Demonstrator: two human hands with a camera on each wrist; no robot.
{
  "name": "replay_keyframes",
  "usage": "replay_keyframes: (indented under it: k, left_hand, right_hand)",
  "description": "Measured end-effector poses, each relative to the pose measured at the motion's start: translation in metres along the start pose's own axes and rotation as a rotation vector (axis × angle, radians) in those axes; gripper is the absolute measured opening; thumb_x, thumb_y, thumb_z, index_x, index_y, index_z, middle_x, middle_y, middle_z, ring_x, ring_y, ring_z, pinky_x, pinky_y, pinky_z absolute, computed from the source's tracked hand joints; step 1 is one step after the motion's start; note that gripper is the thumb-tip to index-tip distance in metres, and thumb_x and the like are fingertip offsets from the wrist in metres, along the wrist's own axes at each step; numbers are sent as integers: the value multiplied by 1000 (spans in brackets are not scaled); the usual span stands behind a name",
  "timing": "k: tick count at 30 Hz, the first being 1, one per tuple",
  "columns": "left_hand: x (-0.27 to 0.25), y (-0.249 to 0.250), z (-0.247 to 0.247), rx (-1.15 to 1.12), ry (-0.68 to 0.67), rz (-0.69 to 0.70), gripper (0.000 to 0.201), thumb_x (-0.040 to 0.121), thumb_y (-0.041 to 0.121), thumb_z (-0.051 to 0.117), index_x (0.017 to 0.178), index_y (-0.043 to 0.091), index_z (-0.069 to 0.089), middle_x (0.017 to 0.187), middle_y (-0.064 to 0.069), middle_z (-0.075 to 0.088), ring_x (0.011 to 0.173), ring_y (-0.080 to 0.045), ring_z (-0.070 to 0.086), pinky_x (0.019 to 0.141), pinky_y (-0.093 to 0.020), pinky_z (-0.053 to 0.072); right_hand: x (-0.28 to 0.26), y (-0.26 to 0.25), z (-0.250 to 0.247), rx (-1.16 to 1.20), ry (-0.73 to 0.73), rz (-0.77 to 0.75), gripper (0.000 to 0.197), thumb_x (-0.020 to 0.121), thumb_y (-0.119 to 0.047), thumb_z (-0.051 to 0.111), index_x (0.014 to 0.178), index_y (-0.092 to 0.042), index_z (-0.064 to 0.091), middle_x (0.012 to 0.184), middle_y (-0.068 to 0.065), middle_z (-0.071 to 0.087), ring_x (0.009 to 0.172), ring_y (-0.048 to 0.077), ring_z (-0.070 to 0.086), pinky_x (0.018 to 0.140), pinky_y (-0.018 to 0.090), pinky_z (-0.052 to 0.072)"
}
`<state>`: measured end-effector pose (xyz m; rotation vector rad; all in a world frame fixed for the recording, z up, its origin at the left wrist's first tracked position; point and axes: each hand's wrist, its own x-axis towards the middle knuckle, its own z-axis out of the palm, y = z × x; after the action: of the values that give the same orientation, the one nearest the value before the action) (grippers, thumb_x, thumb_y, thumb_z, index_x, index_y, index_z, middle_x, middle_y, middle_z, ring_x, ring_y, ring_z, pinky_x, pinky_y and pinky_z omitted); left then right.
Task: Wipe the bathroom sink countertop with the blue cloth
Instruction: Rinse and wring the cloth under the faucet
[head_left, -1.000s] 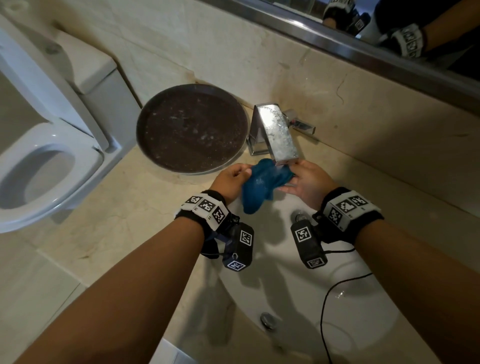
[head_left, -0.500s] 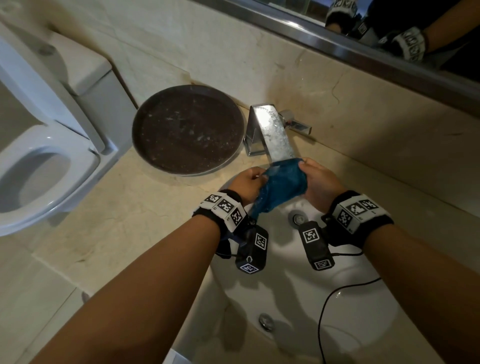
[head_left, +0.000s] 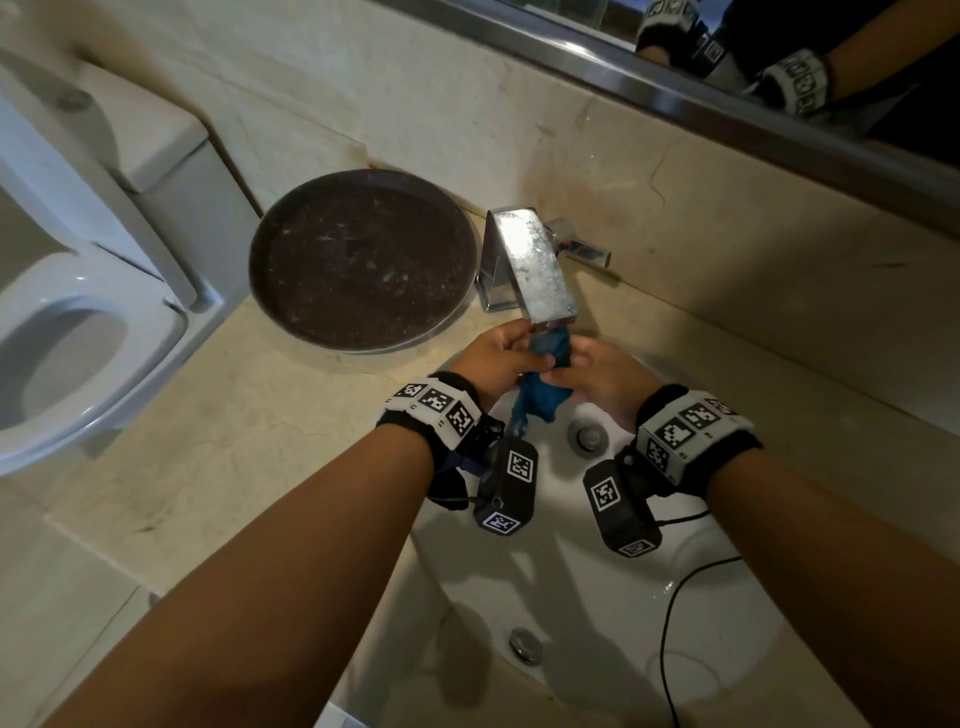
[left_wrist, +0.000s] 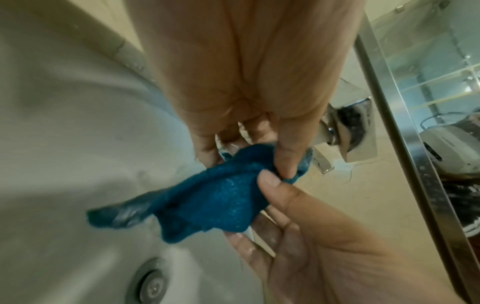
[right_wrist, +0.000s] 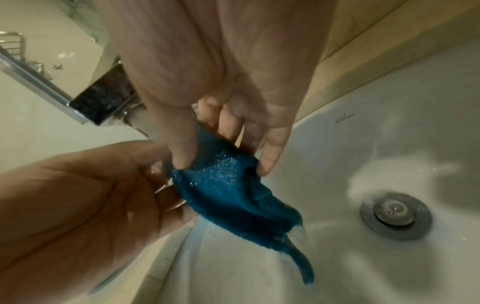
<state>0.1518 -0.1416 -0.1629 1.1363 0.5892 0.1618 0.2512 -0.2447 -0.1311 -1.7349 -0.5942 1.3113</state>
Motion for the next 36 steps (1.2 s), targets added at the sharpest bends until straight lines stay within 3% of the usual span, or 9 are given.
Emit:
replay_keyframes:
  k: [4,6,9,16,19,21,24,30,36]
  left_hand:
    - [-1,0,-12,114,130,32,15,91,-1,53,102,8,54,75,-1,59,51,2,56,47,-11,41]
    - [-1,-1,-19,188,182,61,7,90,7,57,90,14,56,76,-1,57,61,-5,55,58,-14,43]
    - [0,-3,-29,229,205,53,11,89,13,61,82,21,57,79,1,59,74,-13,54,75,-27,44]
    - [-5,-3,-42,300,219,26,9,90,13,60,83,18,57,77,1,58,69,-9,53,64,-13,45]
    - [-7,-2,-45,339,212,8,7,90,18,61,88,11,61,81,-4,60,77,-16,55,75,-24,43]
    - [-7,-2,-47,403,224,-19,15,89,24,62,82,10,60,75,-3,58,71,-14,52,69,-21,41]
    - [-8,0,-45,461,240,-31,27,88,31,63,69,15,51,65,2,51,61,-10,45,61,-22,36]
    - [-5,3,-36,352,198,0,19,93,25,54,78,18,46,78,0,51,72,-11,47,65,-25,37]
    - [-5,5,-32,207,190,46,19,98,12,45,80,19,49,71,-2,51,56,-5,50,53,-16,41]
  right_hand:
    - [8,2,1,-115,176,-50,24,89,-6,57,111,2,59,87,4,65,74,7,61,60,8,49]
    - [12,0,4,-68,203,-57,20,89,-10,57,108,-3,60,92,8,64,75,11,60,56,9,48]
    - [16,-4,9,-21,241,-71,17,89,-11,57,104,-6,61,96,11,63,81,17,61,67,18,48]
    - [20,-5,15,2,187,-106,16,88,-12,58,103,-8,64,100,12,66,92,22,62,86,28,48]
    - [19,-5,14,-10,191,-120,12,88,-10,59,98,-9,65,86,4,67,76,8,65,77,19,49]
    - [19,-3,10,-58,210,-137,11,86,-11,61,96,-10,66,80,-2,66,68,0,64,69,12,48]
    - [18,1,2,-61,216,-131,10,87,-15,61,94,-13,68,85,0,69,76,9,64,70,13,50]
    - [16,0,-2,162,174,-65,16,93,-10,49,86,-17,61,81,-1,67,73,11,65,62,16,53]
    - [13,3,-4,364,172,-47,16,97,-10,41,99,-15,55,94,4,64,82,14,64,61,22,57]
